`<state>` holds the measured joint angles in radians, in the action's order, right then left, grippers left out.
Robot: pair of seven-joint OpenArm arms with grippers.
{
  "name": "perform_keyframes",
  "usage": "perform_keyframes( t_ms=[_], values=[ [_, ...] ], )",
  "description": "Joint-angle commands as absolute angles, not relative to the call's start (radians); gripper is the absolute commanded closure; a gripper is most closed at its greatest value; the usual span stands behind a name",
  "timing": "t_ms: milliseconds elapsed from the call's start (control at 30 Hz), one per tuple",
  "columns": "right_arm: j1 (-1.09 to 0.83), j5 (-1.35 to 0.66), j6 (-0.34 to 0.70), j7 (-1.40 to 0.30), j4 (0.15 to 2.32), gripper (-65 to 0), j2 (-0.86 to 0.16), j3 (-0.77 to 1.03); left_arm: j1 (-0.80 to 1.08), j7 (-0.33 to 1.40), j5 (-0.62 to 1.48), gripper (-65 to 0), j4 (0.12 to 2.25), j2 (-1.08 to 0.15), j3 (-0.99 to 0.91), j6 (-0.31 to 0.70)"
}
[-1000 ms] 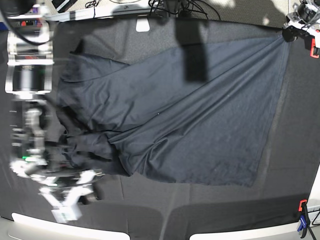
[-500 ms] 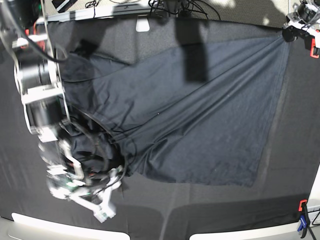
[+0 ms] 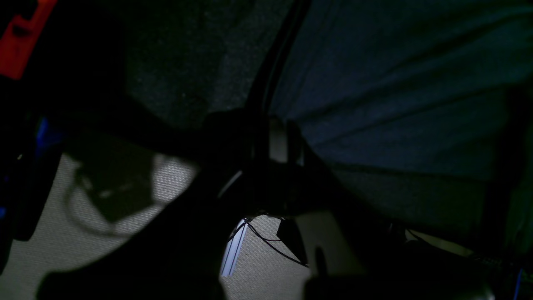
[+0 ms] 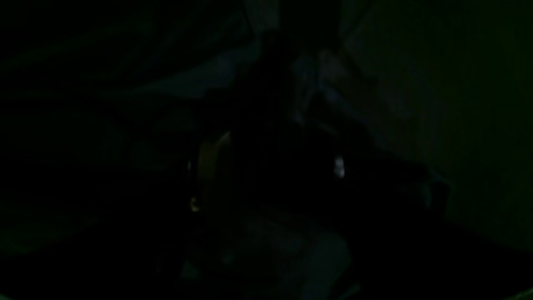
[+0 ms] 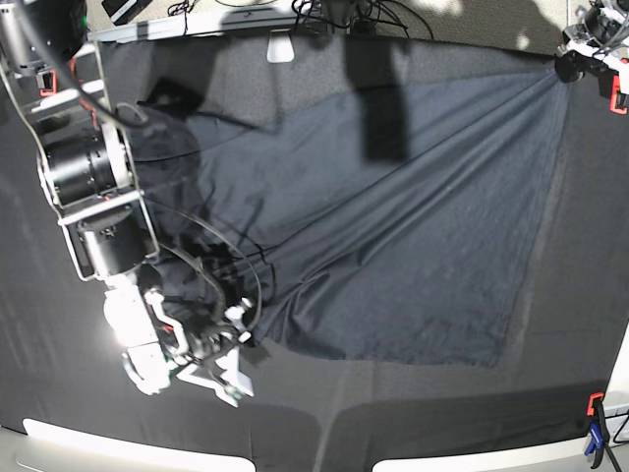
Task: Layout the t-shirt on the table in an organized manner, then fold the t-shirt properly
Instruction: 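Drag the shirt with the right gripper away from the left gripper, stretching it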
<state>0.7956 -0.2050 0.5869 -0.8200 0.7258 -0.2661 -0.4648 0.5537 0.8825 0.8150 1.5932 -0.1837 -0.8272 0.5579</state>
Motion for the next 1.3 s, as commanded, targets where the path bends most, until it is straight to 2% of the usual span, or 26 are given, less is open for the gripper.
perform_keyframes(
  t_ms=[0,167,200,267,367,400,500,567,667,767,800,967,1033,1267],
  values=[
    [0.839,-0.186,0.574,-0.793,0.732,-27.0,-0.275,-0.461,0.562,0.877,0.819,0.0,1.608,-0.199,-0.839,0.558],
    [0.839,-0.108,0.546,-0.763,0.661,-27.0,-0.275,-0.461,0.563,0.889,0.820,0.0,1.608,-0.199,-0.839,0.558],
    [0.839,-0.107,0.547,-0.751,0.643,-25.2,-0.274,-0.461,0.563,0.889,0.820,0.0,1.608,-0.199,-0.839,0.558],
    [0.839,-0.105,0.547,-0.681,0.620,-17.0,-0.277,-0.461,0.562,0.889,0.820,0.0,1.608,-0.199,-0.839,0.558],
    [0.845,-0.022,0.532,-0.525,0.619,-0.5,-0.286,-0.461,0.563,0.889,0.820,0.0,1.608,-0.199,-0.839,0.558],
    [0.849,0.033,0.480,-0.485,0.619,0.0,-0.285,-0.461,0.563,0.889,0.820,0.0,1.608,-0.199,-0.839,0.558],
    [0.865,0.157,0.207,-0.438,0.619,0.0,-0.282,-0.461,0.562,0.889,0.820,0.0,1.608,-0.197,-0.839,0.558],
    [0.875,0.213,0.090,-0.413,0.618,0.0,-0.283,-0.461,0.563,0.889,0.820,0.0,1.608,-0.196,-0.839,0.558],
    [0.881,0.267,0.003,-0.358,0.618,0.0,-0.283,-0.461,0.563,0.889,0.820,0.0,1.608,-0.194,-0.839,0.558],
    [0.881,0.281,-0.018,-0.282,0.618,0.0,-0.282,-0.461,0.563,0.889,0.820,0.0,1.608,-0.194,-0.839,0.558],
    [0.881,0.278,-0.015,-0.271,0.617,-0.8,-0.280,-0.461,0.563,0.889,0.820,0.0,1.608,-0.194,-0.839,0.558],
    [0.881,0.224,0.026,-0.269,0.617,-22.3,-0.280,-0.461,0.563,0.889,0.820,0.0,1.608,-0.194,-0.839,0.558],
    [0.881,0.225,0.031,-0.268,0.617,-28.2,-0.280,-0.460,0.563,0.889,0.820,0.0,1.608,-0.194,-0.839,0.558],
    [0.899,0.224,0.030,-0.280,0.620,-29.1,-0.281,-0.461,0.562,0.889,0.820,0.0,1.608,-0.194,-0.839,0.558]
  ],
)
